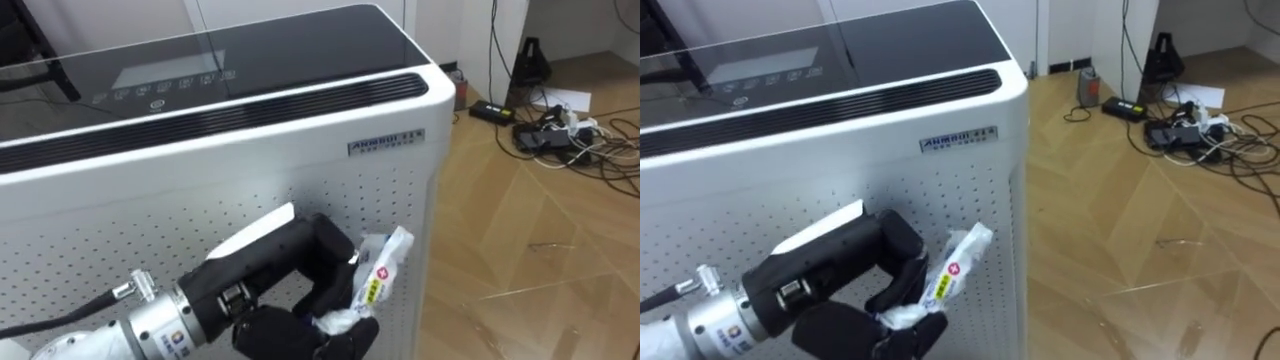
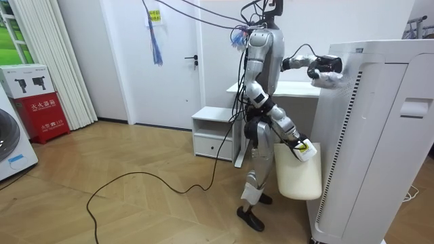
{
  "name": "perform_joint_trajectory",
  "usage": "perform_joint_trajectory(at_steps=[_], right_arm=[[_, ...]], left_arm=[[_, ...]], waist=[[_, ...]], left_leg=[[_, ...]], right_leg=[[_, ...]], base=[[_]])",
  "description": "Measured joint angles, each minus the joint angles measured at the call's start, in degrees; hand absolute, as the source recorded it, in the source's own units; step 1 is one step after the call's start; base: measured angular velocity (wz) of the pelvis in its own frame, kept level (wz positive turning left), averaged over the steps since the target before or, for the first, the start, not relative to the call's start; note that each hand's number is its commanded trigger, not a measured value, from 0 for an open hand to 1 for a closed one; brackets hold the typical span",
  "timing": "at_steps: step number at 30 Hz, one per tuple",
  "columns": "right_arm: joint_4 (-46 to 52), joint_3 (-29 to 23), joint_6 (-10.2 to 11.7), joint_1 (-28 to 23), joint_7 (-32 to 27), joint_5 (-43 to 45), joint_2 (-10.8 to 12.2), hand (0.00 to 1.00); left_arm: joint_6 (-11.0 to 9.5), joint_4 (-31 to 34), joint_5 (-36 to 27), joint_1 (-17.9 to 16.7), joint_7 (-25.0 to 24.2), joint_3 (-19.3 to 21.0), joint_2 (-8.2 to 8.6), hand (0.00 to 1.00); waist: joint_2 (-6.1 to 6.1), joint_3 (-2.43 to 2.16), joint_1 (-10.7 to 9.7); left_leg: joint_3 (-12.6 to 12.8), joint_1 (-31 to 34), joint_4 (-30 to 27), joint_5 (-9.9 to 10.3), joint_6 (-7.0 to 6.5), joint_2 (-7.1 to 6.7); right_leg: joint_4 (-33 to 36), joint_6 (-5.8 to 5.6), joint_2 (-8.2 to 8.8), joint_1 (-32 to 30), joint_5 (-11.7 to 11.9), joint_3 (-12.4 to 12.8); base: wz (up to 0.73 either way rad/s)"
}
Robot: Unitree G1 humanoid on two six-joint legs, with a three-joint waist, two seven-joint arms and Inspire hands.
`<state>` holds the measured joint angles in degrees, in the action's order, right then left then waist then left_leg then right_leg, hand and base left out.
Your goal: Pick garbage
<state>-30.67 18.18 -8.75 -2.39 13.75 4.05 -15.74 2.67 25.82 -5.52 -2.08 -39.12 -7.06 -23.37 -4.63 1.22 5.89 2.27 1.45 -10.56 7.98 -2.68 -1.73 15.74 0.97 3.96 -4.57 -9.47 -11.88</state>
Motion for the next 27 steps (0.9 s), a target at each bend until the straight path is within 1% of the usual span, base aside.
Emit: perform_joint_trajectory(at_steps=[1,2,4,5,6,8,9,10,11,12,13,15,16,17,19,21,24,27], right_arm=[[-0.3,0.4,0.0,0.6,0.0,-0.7,-0.4,1.00],[-0.8,0.8,0.1,1.9,0.0,-2.4,-0.3,1.00],[-3.6,0.9,1.2,4.9,0.1,-5.3,0.1,1.00],[-5.9,1.1,1.8,7.2,0.2,-6.7,0.2,1.00],[-8.7,1.8,2.0,9.6,0.2,-8.3,0.3,1.00],[-11.8,3.2,2.5,12.2,0.3,-8.8,0.4,1.00],[-12.6,3.3,3.0,13.0,0.6,-8.8,0.7,1.00],[-13.0,3.3,3.3,13.3,0.7,-8.8,0.8,1.00],[-14.1,3.3,4.2,14.4,0.7,-8.8,1.0,1.00],[-16.6,3.3,5.0,15.8,1.0,-8.8,1.4,1.00],[-17.7,3.3,5.1,16.3,1.2,-8.9,1.6,1.00],[-20.1,3.3,5.2,18.1,1.4,-9.8,2.2,1.00],[-20.5,3.3,5.2,18.5,1.3,-10.2,2.2,1.00],[-20.8,3.3,5.2,19.2,1.4,-10.5,2.2,1.00],[-21.8,3.2,5.6,20.1,1.5,-10.4,2.2,1.00],[-23.4,3.1,5.9,21.7,1.5,-10.5,2.4,1.00],[-23.4,3.0,6.2,22.3,1.4,-10.4,2.2,1.00],[-23.4,3.0,6.2,22.4,1.3,-10.5,2.1,1.00]], left_arm=[[-0.2,-0.8,0.5,0.0,-0.1,-0.4,0.04,1.00],[-0.3,-2.9,1.9,0.0,-0.2,-1.1,0.27,1.00],[-0.2,-6.1,4.3,0.4,-0.6,-1.7,0.31,1.00],[-0.4,-7.8,5.9,1.0,-1.1,-2.3,0.44,1.00],[-0.6,-10.3,7.0,1.9,-1.6,-3.1,1.06,1.00],[-0.6,-13.2,10.0,2.6,-1.6,-4.3,2.20,1.00],[-0.6,-14.5,11.5,3.3,-1.6,-5.0,2.78,1.00],[-0.6,-14.9,12.1,3.7,-1.6,-5.2,2.91,1.00],[-1.0,-15.8,12.5,4.3,-1.6,-5.5,2.91,1.00],[-2.4,-18.5,12.5,4.8,-1.6,-5.9,3.06,1.00],[-2.7,-20.0,12.7,5.0,-1.6,-6.2,3.20,1.00],[-2.7,-24.2,15.0,5.5,-1.5,-6.6,3.73,1.00],[-2.7,-25.1,15.5,5.8,-1.5,-6.7,3.83,1.00],[-2.7,-26.6,16.1,6.5,-1.5,-6.7,4.01,1.00],[-2.9,-30.1,16.5,7.7,-1.1,-6.7,4.54,1.00],[-3.0,-35.4,16.4,9.0,-0.2,-6.7,5.50,1.00],[-3.0,-39.2,16.5,9.6,0.1,-6.7,6.42,1.00],[-3.0,-43.1,16.5,10.6,0.2,-6.7,7.05,1.00]], waist=[[0.18,0.12,0.0],[0.36,0.23,0.0],[0.73,0.17,-0.4],[0.98,0.26,-0.7],[1.16,0.34,-0.5],[1.64,0.47,0.0],[1.97,0.57,0.4],[2.09,0.57,0.5],[2.34,0.65,0.6],[2.40,0.71,0.8],[2.45,0.72,0.8],[2.95,0.92,0.8],[3.14,1.02,0.9],[3.54,1.19,0.9],[3.87,1.32,0.9],[3.93,1.33,0.9],[4.08,1.33,0.9],[4.14,1.37,0.9]], left_leg=[[0.0,0.3,-0.1,0.0,0.00,0.02],[0.0,1.1,-0.4,0.0,0.00,0.05],[-0.2,3.1,-1.2,0.0,0.01,0.15],[-0.5,4.6,-1.8,0.0,0.03,0.16],[-0.7,6.0,-2.4,0.0,0.03,0.21],[-0.7,7.5,-3.0,0.0,0.03,0.26],[-0.7,8.8,-3.4,0.0,0.04,0.32],[-0.7,9.6,-3.7,0.0,0.03,0.37],[-0.7,11.1,-4.3,0.0,0.04,0.53],[-0.7,11.7,-4.4,-0.1,0.04,0.57],[-0.7,11.9,-4.6,-0.1,0.04,0.57],[-0.8,13.0,-4.8,-0.1,0.04,0.63],[-0.8,13.3,-4.8,-0.1,0.06,0.65],[-0.8,14.2,-4.9,-0.1,0.11,0.66],[-0.9,15.3,-5.0,-0.3,0.15,0.64],[-0.9,17.0,-5.3,-0.3,0.15,0.64],[-1.0,19.3,-6.1,-0.3,0.17,0.69],[-1.0,19.4,-6.1,-0.3,0.17,0.71]], right_leg=[[0.1,0.05,-0.01,-0.3,0.1,0.0],[0.1,0.09,-0.03,-0.9,0.2,-0.1],[0.1,0.28,-0.01,-2.5,0.7,-0.5],[0.1,0.36,0.00,-3.6,1.1,-0.9],[0.1,0.41,-0.08,-4.5,1.4,-1.1],[0.1,0.48,-0.10,-5.8,1.6,-1.1],[0.1,0.57,-0.11,-7.0,1.8,-1.2],[0.1,0.63,-0.16,-7.6,2.0,-1.2],[0.2,0.74,-0.26,-8.7,2.4,-1.3],[0.1,0.83,-0.14,-9.1,2.6,-1.8],[0.2,0.83,-0.12,-9.2,2.6,-1.9],[0.2,0.89,-0.16,-10.2,2.7,-1.9],[0.3,0.94,-0.16,-10.6,2.7,-2.0],[0.5,0.98,-0.13,-11.5,2.7,-2.0],[0.7,1.06,-0.09,-12.5,2.8,-2.2],[1.0,1.10,-0.09,-14.1,2.8,-2.2],[1.8,1.19,0.02,-16.4,2.9,-2.3],[1.9,1.19,0.05,-16.6,2.9,-2.4]], base=[[0.00],[0.00],[0.06],[0.10],[0.08],[0.02],[0.00],[0.00],[0.00],[0.00],[0.00],[0.00],[0.00],[0.00],[0.04],[0.00],[0.01],[0.00]])
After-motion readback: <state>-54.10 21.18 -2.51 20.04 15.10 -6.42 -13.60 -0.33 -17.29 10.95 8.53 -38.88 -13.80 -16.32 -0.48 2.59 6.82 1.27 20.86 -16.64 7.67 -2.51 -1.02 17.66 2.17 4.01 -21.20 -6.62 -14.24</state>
